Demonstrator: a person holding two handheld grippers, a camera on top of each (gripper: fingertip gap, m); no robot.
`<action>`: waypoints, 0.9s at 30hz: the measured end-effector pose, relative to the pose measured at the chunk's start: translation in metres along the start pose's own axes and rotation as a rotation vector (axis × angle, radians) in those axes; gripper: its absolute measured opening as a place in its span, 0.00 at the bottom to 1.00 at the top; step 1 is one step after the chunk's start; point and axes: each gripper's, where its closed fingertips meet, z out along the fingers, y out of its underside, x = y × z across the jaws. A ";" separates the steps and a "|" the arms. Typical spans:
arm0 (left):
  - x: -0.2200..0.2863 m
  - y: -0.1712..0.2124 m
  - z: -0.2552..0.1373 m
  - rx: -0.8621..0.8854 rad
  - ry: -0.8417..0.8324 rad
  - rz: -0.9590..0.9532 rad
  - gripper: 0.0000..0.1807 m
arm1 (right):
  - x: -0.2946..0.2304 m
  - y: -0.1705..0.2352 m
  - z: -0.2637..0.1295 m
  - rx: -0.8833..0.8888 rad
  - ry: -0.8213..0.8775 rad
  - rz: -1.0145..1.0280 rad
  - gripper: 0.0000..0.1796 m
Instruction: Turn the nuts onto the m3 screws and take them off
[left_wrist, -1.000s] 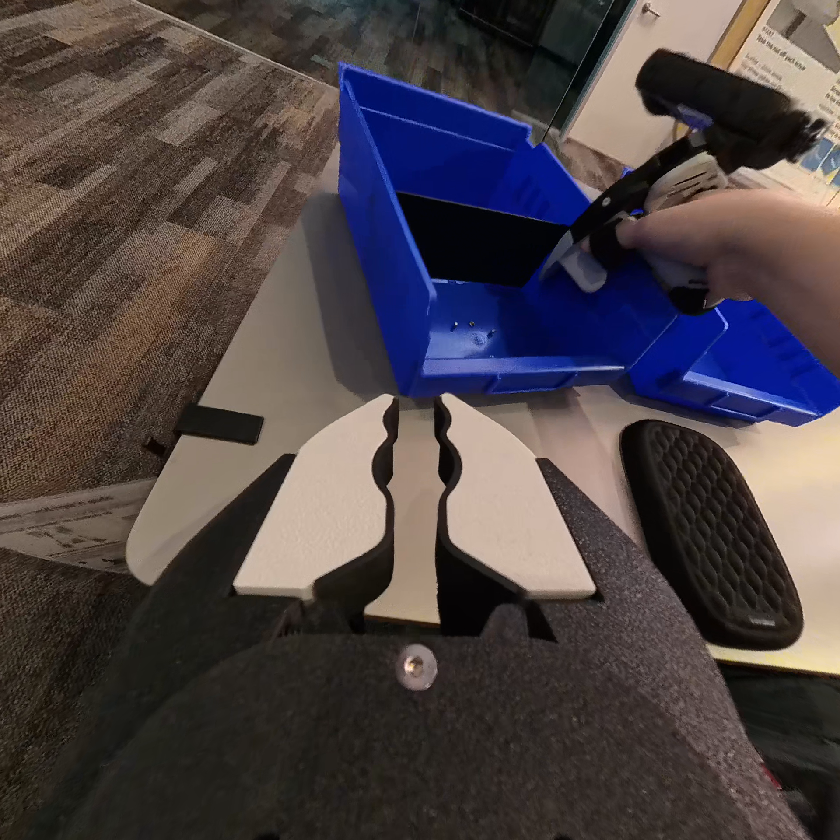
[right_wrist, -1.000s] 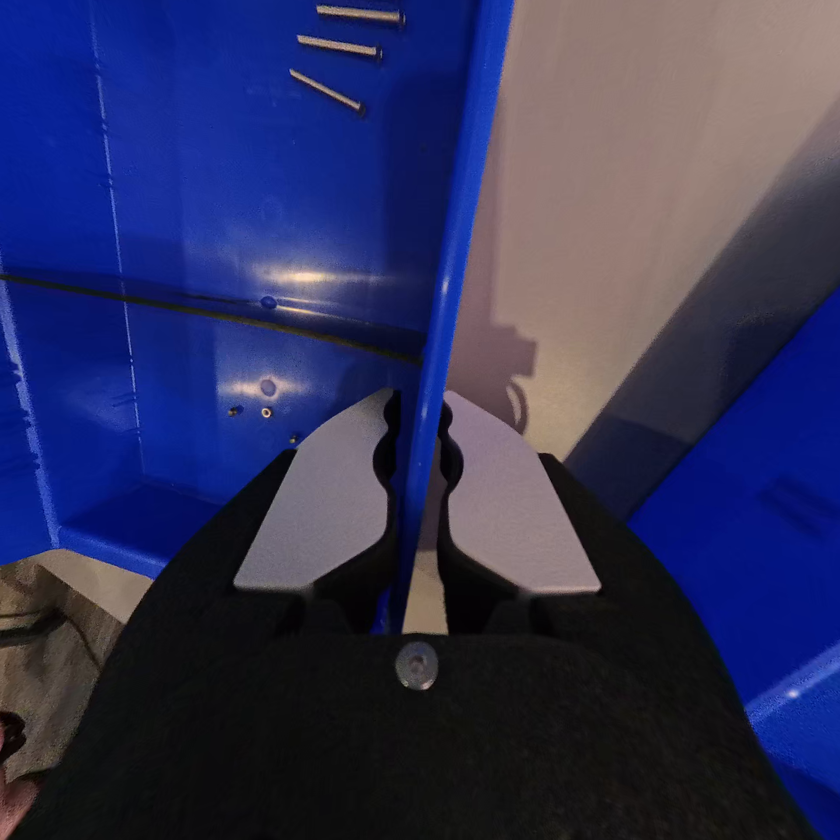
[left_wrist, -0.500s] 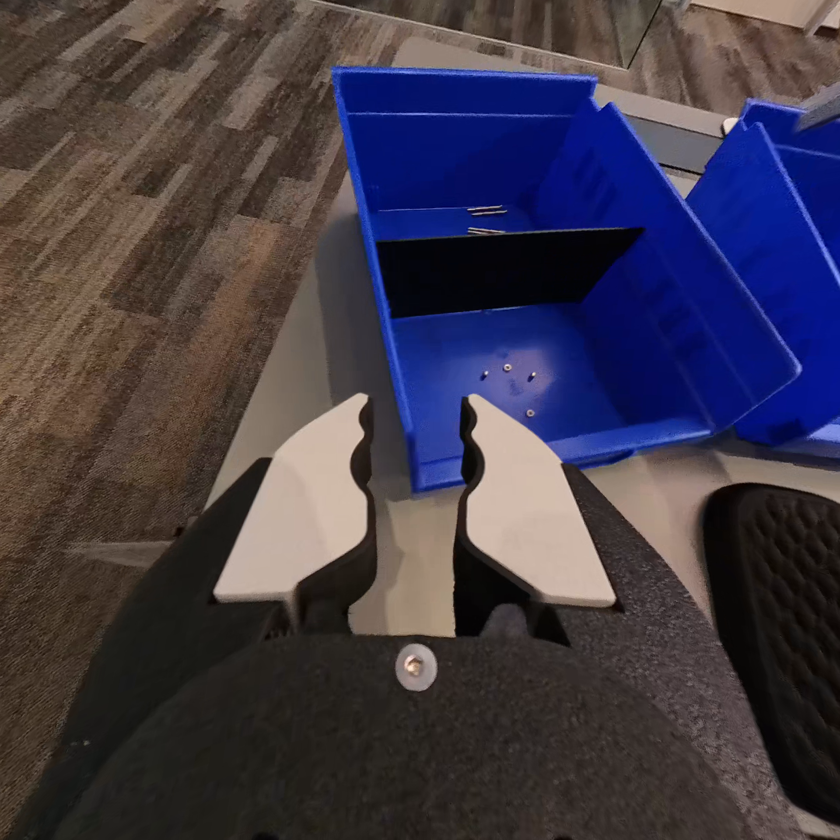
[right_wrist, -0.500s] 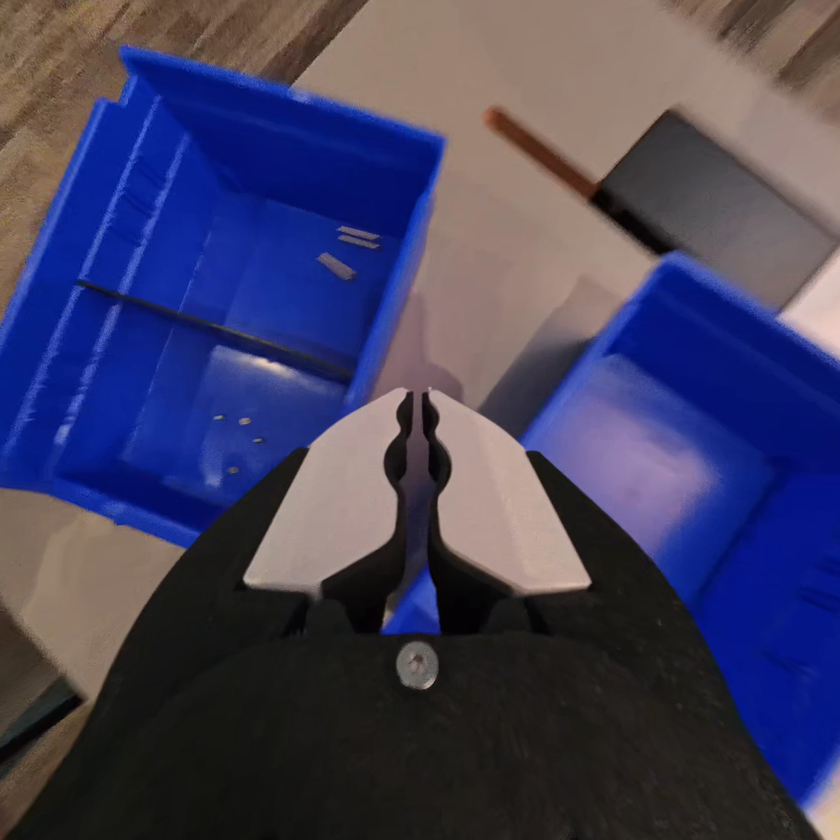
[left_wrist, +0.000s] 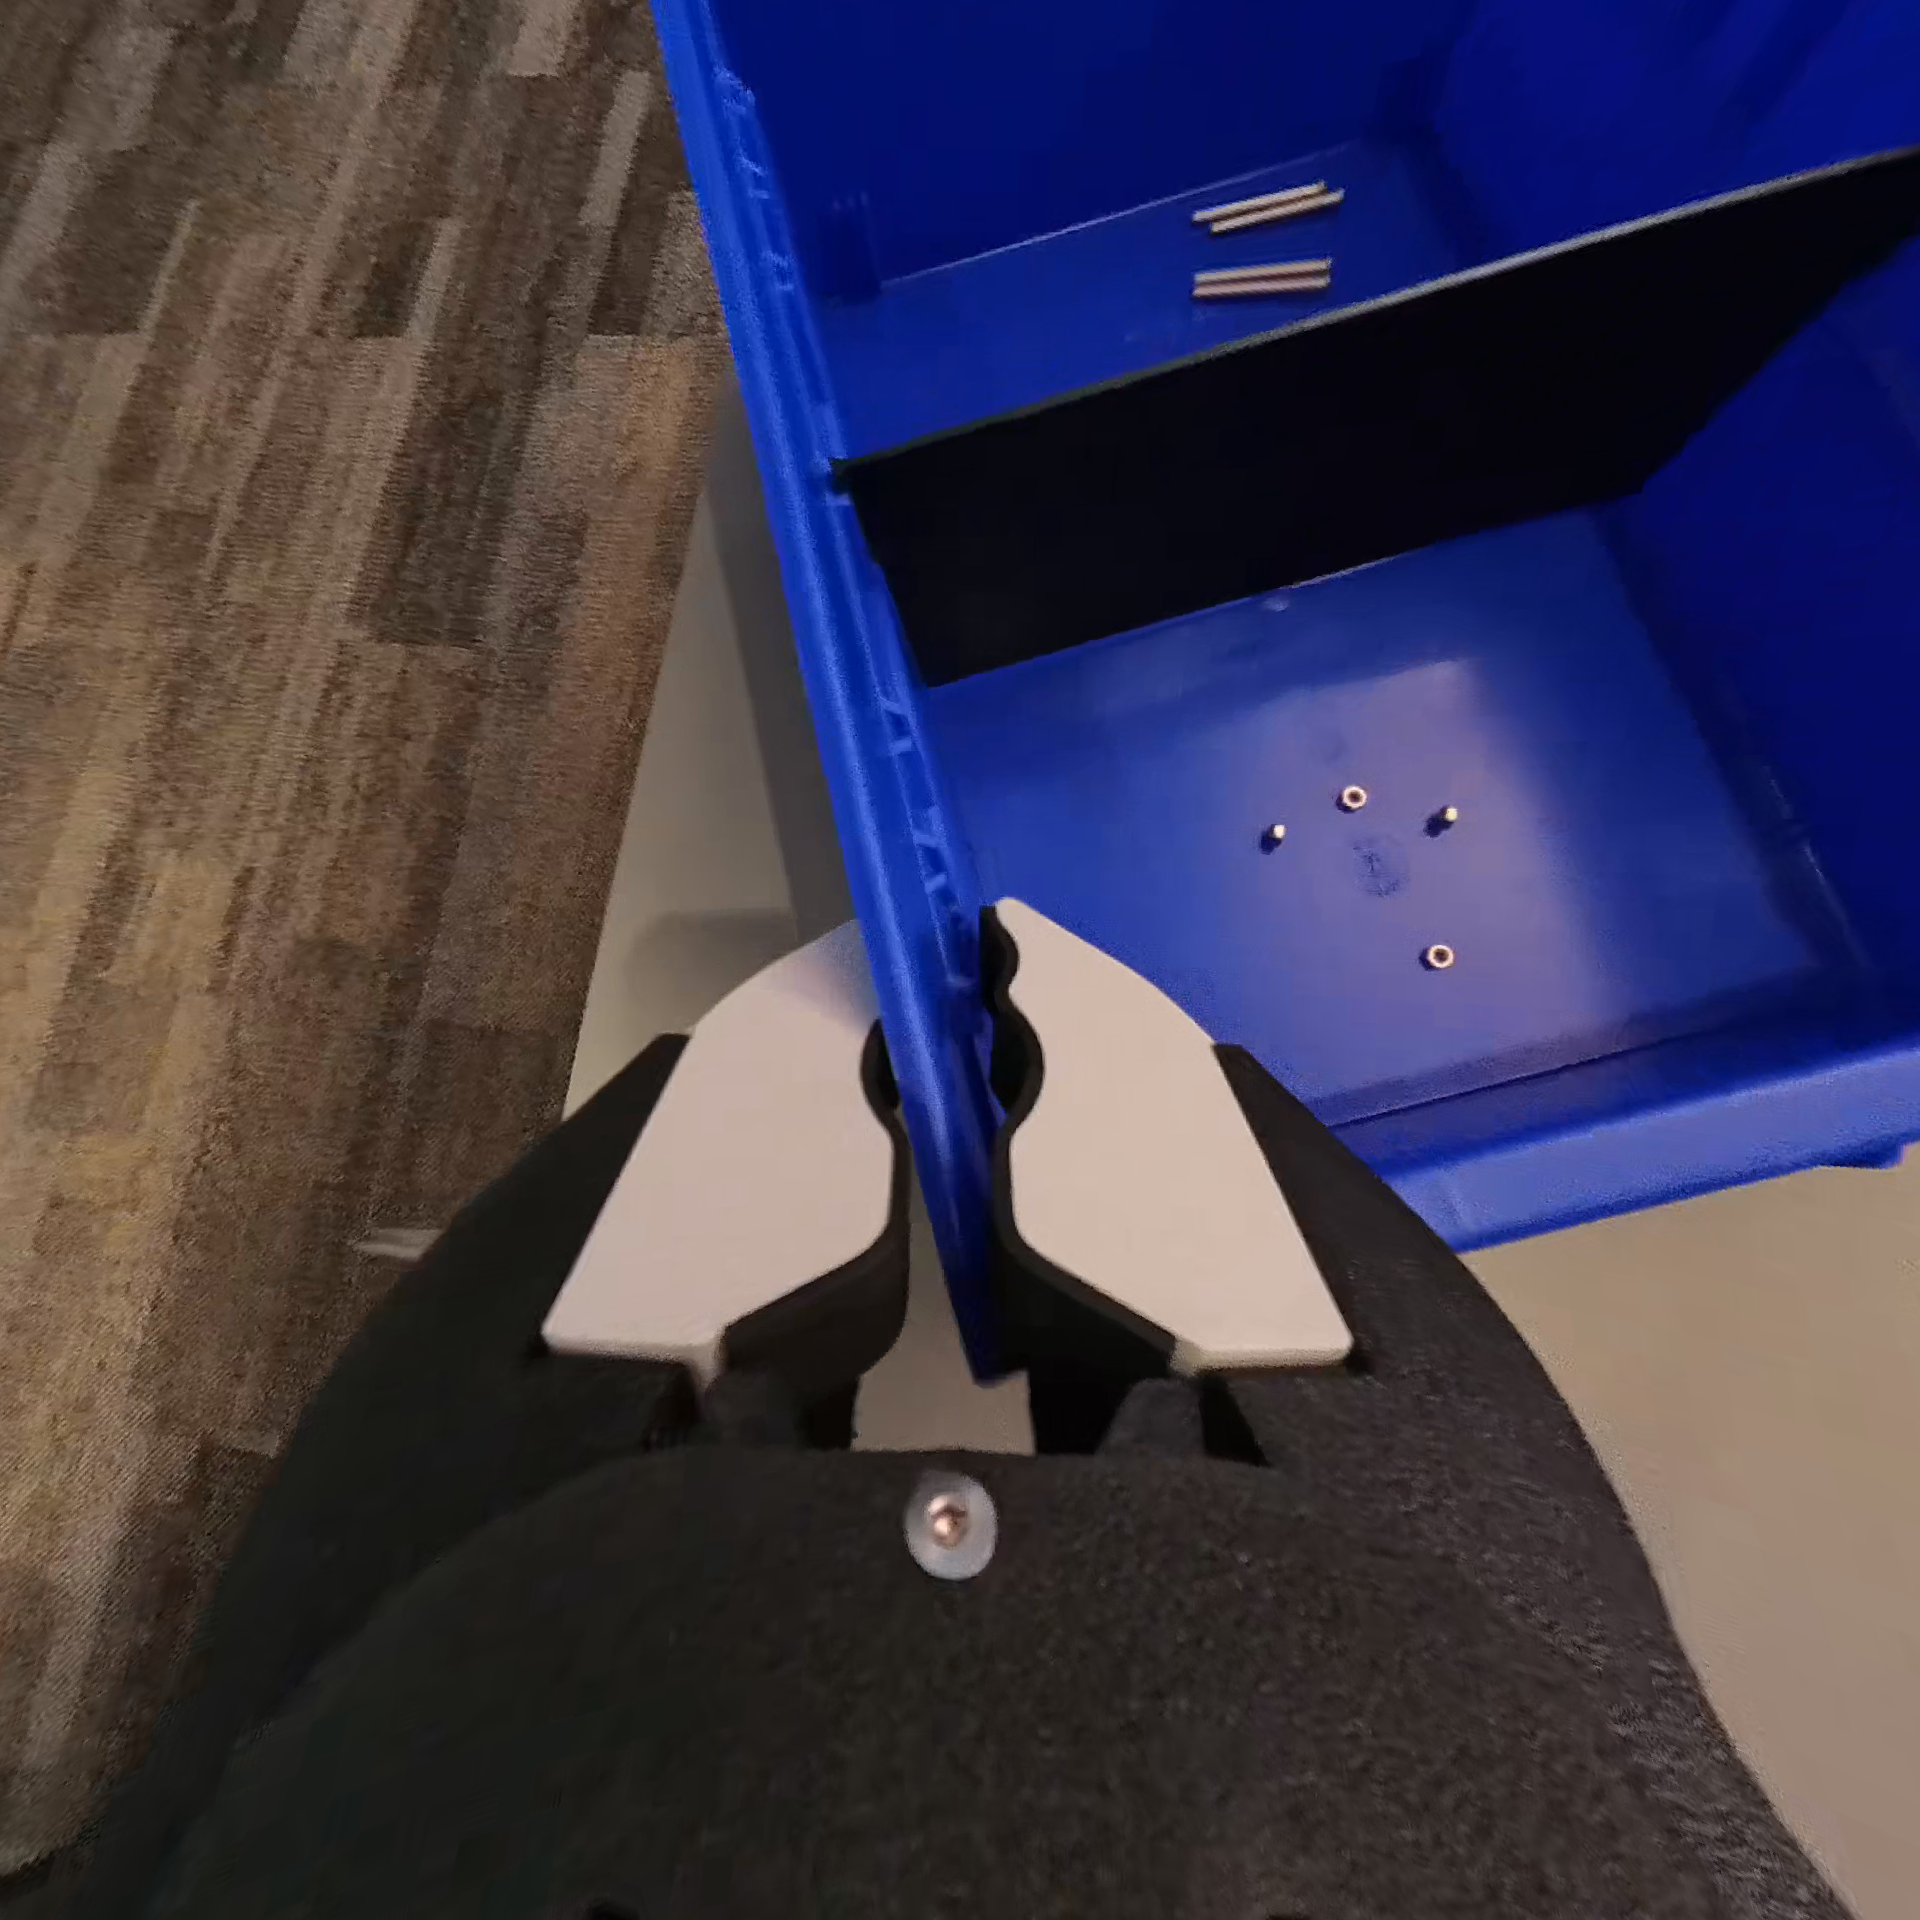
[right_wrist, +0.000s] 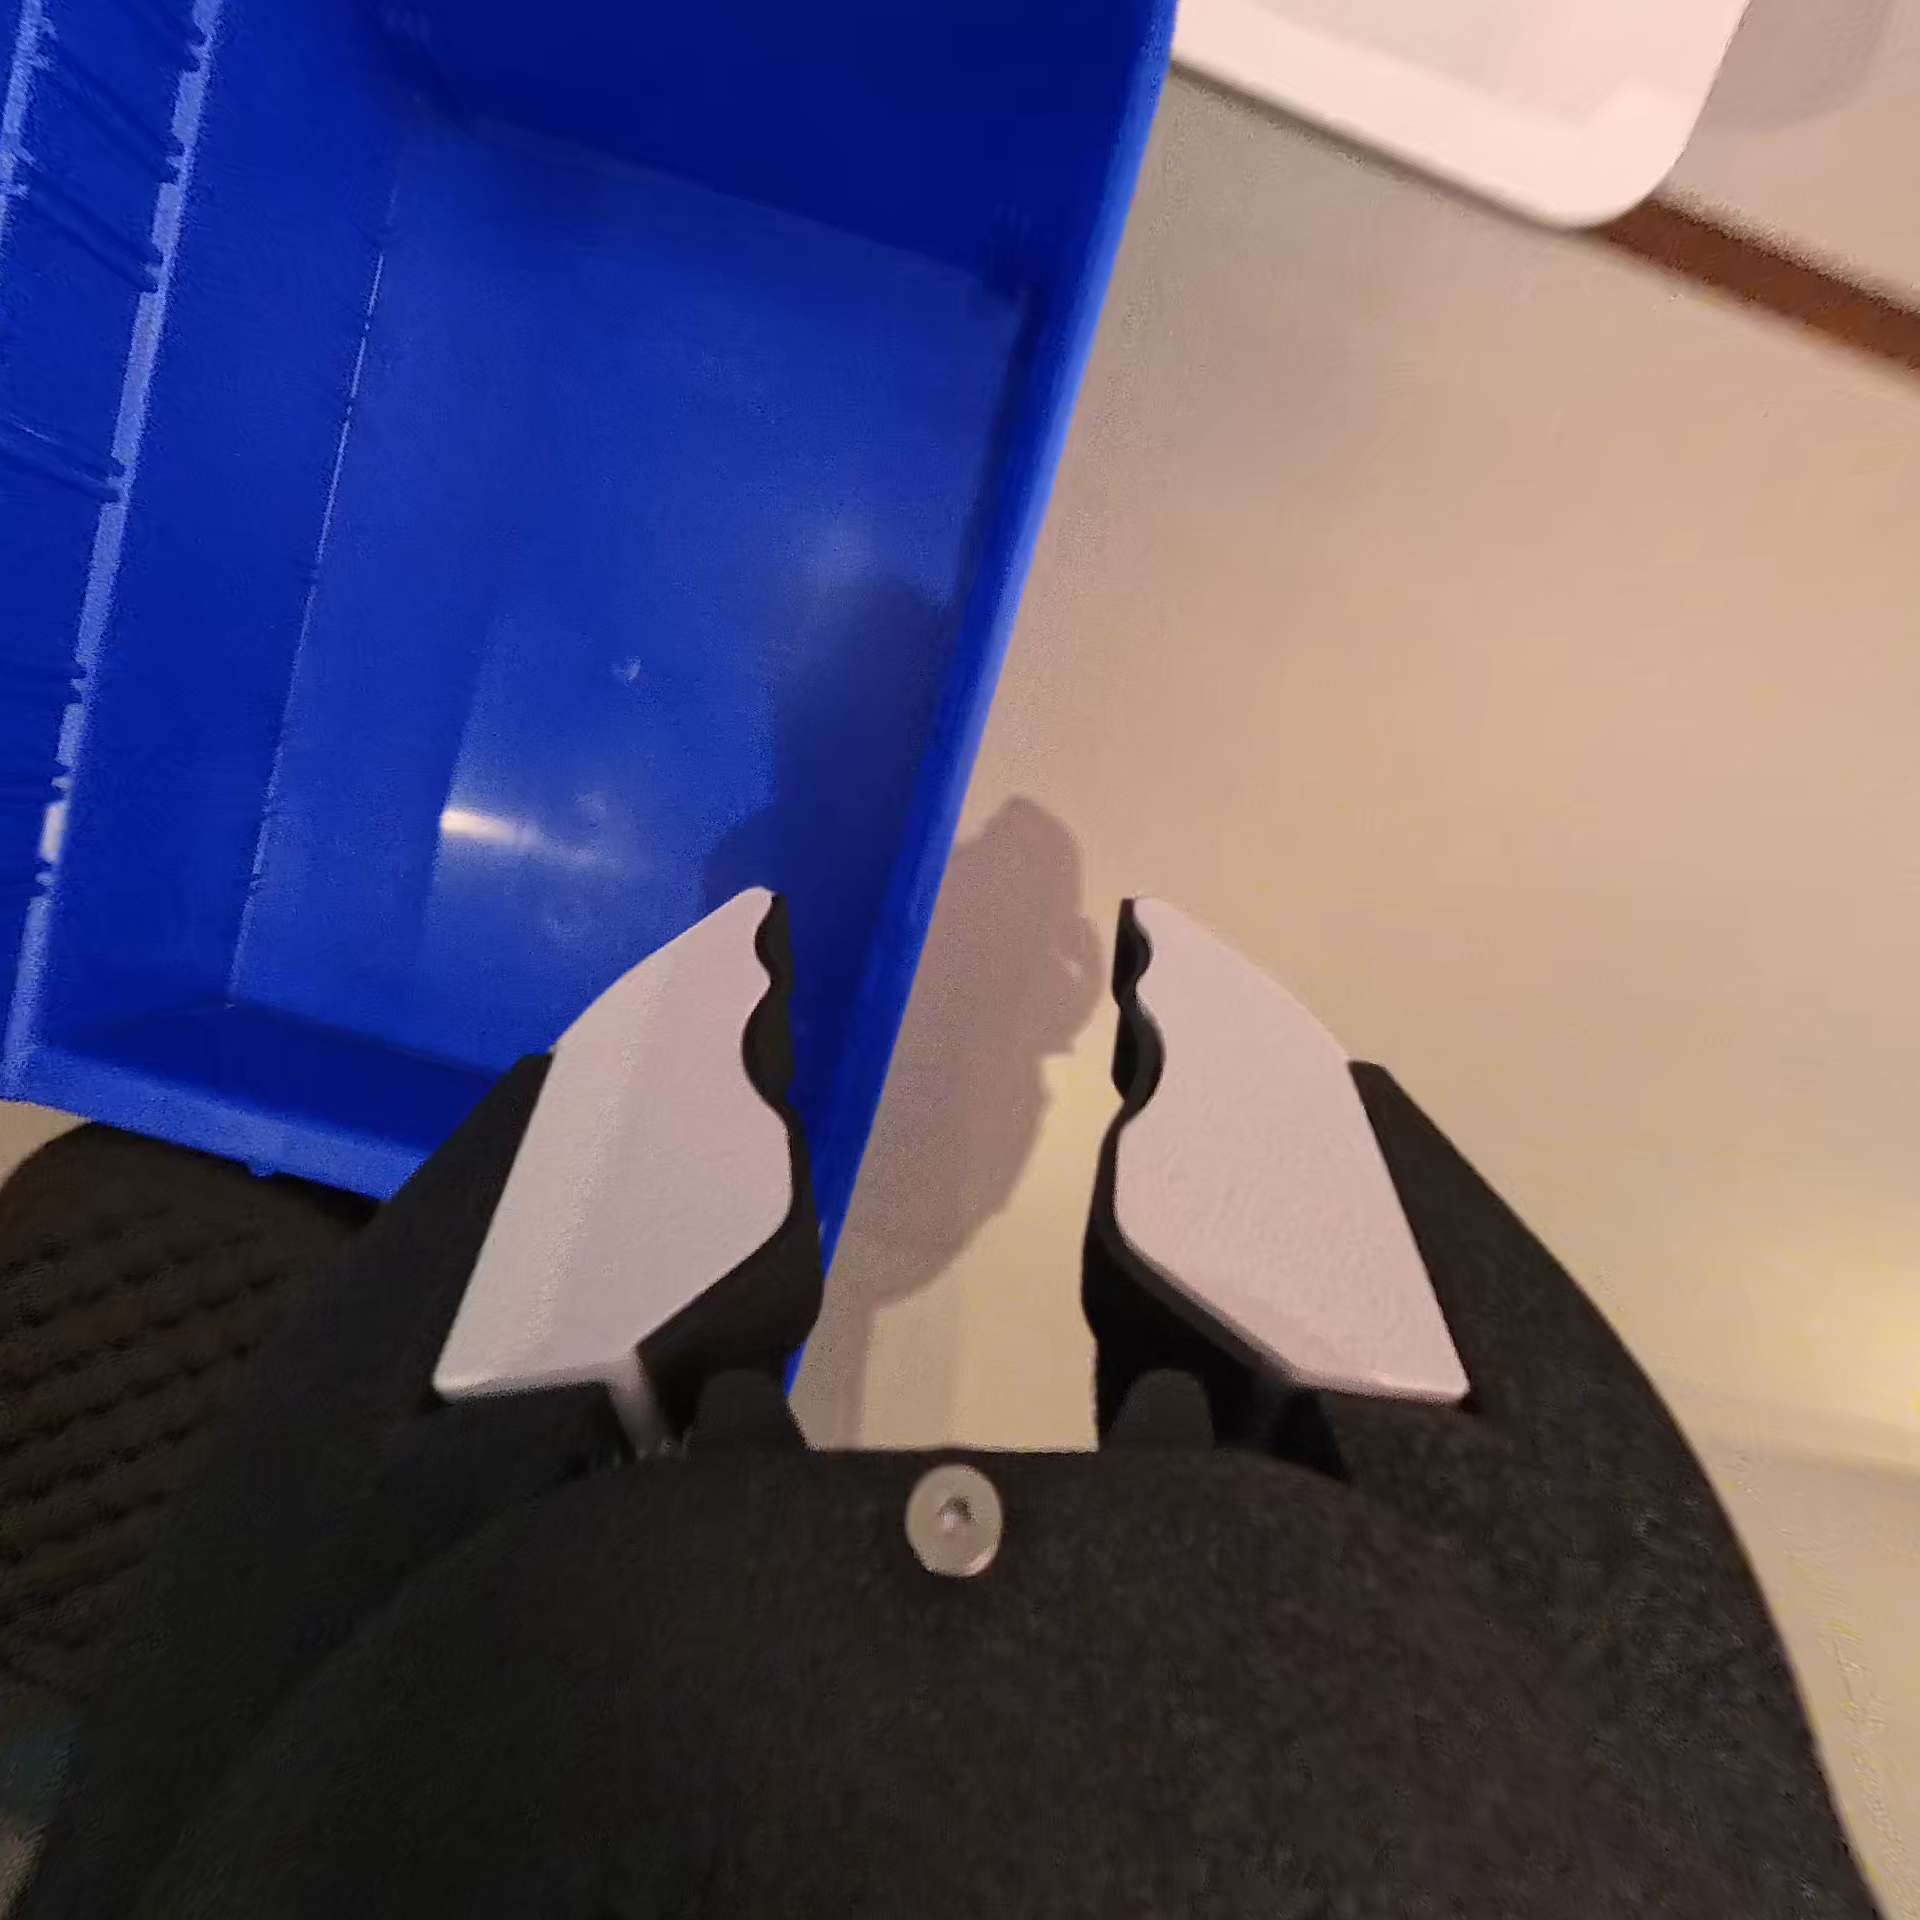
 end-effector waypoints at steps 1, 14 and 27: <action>-0.001 -0.002 0.003 -0.003 0.009 0.002 0.05 | -0.003 0.007 0.005 -0.010 -0.042 0.037 0.33; -0.011 -0.027 0.030 -0.036 0.111 0.174 0.04 | -0.022 0.055 0.051 -0.244 -0.049 0.009 0.07; -0.029 -0.040 0.045 -0.043 0.199 0.215 0.04 | -0.013 0.053 0.052 -0.308 -0.009 -0.020 0.11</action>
